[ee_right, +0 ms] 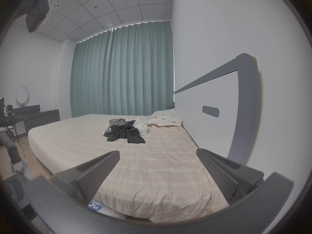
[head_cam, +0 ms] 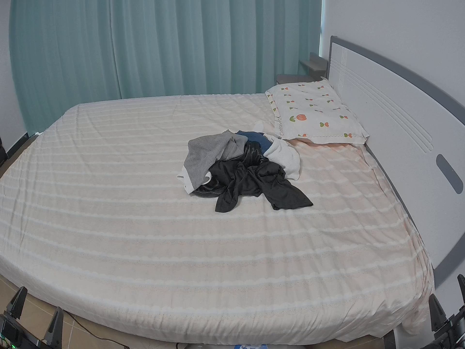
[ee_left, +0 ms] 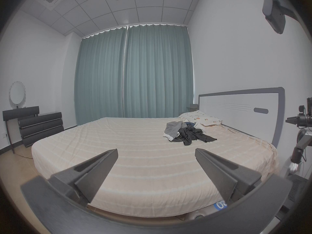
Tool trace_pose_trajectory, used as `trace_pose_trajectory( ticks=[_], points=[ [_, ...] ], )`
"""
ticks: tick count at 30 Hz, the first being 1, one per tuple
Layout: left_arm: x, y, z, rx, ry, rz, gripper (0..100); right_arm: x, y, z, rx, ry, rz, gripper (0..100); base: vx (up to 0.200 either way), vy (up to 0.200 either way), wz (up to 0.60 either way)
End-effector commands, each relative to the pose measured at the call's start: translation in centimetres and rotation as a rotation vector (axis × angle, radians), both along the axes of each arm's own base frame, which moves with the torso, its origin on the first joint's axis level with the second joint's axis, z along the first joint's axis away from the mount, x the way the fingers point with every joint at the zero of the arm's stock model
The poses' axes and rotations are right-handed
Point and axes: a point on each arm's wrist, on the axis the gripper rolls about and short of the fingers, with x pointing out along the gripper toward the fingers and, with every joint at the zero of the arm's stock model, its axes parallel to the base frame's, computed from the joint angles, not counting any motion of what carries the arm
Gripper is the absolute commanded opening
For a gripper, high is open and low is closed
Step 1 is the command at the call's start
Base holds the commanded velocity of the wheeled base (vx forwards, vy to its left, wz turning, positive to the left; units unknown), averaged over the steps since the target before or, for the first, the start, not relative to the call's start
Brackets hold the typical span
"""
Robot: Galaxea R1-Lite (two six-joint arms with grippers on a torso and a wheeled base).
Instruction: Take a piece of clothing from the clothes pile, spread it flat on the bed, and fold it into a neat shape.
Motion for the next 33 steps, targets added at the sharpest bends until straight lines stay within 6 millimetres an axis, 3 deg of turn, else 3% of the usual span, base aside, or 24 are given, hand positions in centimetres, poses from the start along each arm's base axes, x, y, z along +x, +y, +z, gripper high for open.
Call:
trace_pose_trajectory(
  ticks=[1, 9, 10, 11, 13, 18, 20, 25, 28, 29, 30, 32, 33],
  points=[
    [0.1, 0.0, -0.4, -0.01, 0.017, -0.004, 100, 0.0, 0.0, -0.3, 0.0, -0.005, 0.0, 100, 0.0, 0.0, 0.0],
    [0.1, 0.0, -0.5, 0.005, 0.018, 0.0, 100, 0.2, 0.0, 0.2, -0.007, 0.01, -0.013, 100, 0.0, 0.0, 0.0],
    [0.1, 0.0, -0.5, 0.011, 0.018, 0.002, 100, 0.1, 0.0, 1.5, 0.002, -0.019, -0.017, 100, 0.0, 0.0, 0.0],
    [0.1, 0.0, -0.5, 0.011, 0.018, 0.002, 100, 0.1, 0.0, 1.5, 0.002, -0.019, -0.017, 100, 0.0, 0.0, 0.0],
    [0.1, 0.0, -0.4, 0.01, 0.017, 0.0, 100, 0.7, 0.0, 9.3, 0.033, -0.095, -0.036, 100, 0.0, 0.0, 0.0],
    [0.1, 0.0, -0.4, 0.013, 0.016, -0.003, 100, 4.7, 0.1, 9.2, 0.002, 0.133, 0.033, 100, 0.0, 0.0, 0.0],
    [0.1, 0.0, -0.4, 0.016, 0.016, -0.005, 100, 8.1, 0.3, 8.4, 0.03, 0.322, 0.089, 100, 0.0, 0.0, 0.0],
    [0.1, 0.0, -0.4, 0.017, 0.016, -0.003, 100, 16.1, 2.4, 7.5, 0.084, 0.506, 0.197, 100, 0.0, 0.0, 0.0],
    [0.1, 0.0, -0.4, 0.022, 0.015, -0.003, 100, 21.0, 4.1, 6.1, 0.102, 0.539, 0.189, 100, 0.0, 0.0, 0.0],
    [0.1, 0.0, -0.4, 0.022, 0.013, -0.005, 100, 21.3, 4.1, 6.0, 0.103, 0.539, 0.185, 100, 0.0, 0.0, 0.0],
    [0.1, 0.0, -0.4, 0.025, 0.013, -0.005, 100, 25.1, 5.4, 4.9, 0.104, 0.53, 0.15, 100, 0.0, 0.0, 0.0],
    [0.1, 0.0, -0.4, 0.024, 0.016, -0.005, 100, 28.9, 6.9, 3.5, 0.128, 0.509, 0.119, 100, 0.0, 0.0, 0.0],
    [0.1, 0.0, -0.4, 0.022, 0.016, -0.005, 100, 29.6, 7.2, 3.1, 0.136, 0.512, 0.111, 100, 0.0, 0.0, 0.0]
  ],
)
